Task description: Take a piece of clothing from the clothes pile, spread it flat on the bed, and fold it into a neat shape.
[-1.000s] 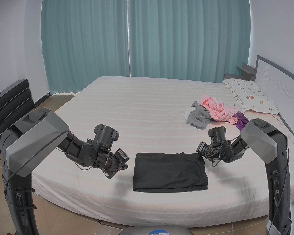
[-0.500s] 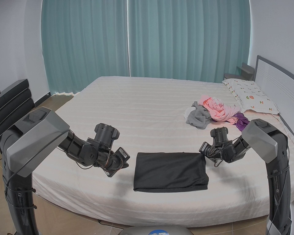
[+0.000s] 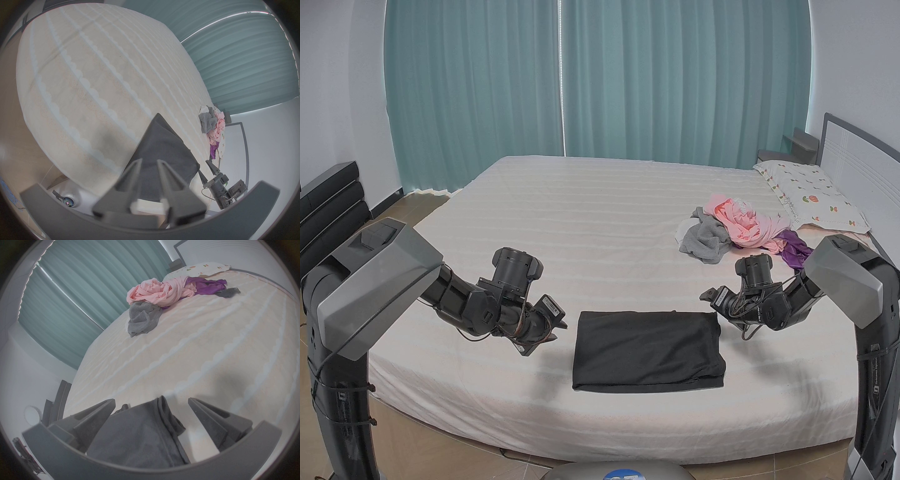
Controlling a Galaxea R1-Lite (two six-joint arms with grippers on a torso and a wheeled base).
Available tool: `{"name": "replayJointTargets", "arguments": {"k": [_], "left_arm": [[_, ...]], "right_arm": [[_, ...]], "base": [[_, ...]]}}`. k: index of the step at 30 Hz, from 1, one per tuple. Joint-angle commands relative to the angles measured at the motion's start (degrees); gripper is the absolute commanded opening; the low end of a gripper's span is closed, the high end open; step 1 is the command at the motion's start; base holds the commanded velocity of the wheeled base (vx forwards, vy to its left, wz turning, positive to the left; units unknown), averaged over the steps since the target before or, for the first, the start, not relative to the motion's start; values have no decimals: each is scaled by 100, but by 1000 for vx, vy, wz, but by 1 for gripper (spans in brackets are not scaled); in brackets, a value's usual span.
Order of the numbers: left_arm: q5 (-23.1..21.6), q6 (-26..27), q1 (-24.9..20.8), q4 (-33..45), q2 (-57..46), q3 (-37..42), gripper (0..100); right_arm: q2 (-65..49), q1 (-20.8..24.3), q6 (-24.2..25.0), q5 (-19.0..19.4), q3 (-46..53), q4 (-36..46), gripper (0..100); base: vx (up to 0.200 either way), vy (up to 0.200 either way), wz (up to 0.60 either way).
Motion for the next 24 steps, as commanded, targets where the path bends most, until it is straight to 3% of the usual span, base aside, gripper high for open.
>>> {"name": "replayJointTargets", "arguments": {"k": [1, 4, 7, 12, 24], "left_arm": [[7, 31, -26, -6, 53, -68, 100], [104, 31, -53, 12, -8, -6, 100], [130, -4, -26, 38, -44, -15, 100], [649, -242, -123, 56, 18, -94, 100], [640, -303, -264, 47, 9, -165, 100]], "right_arm": [[-453, -15, 178, 73, 345, -18, 100], [-585, -24, 512, 223, 679, -220, 100], [-611, -41, 539, 231, 855, -493, 100], [-664, -15, 521, 223, 995, -598, 100], [-752, 3, 521, 223, 1189, -607, 100]], "base": [[0, 0, 0], [0, 0, 0], [0, 0, 0], [0, 0, 0], [0, 0, 0]]}}
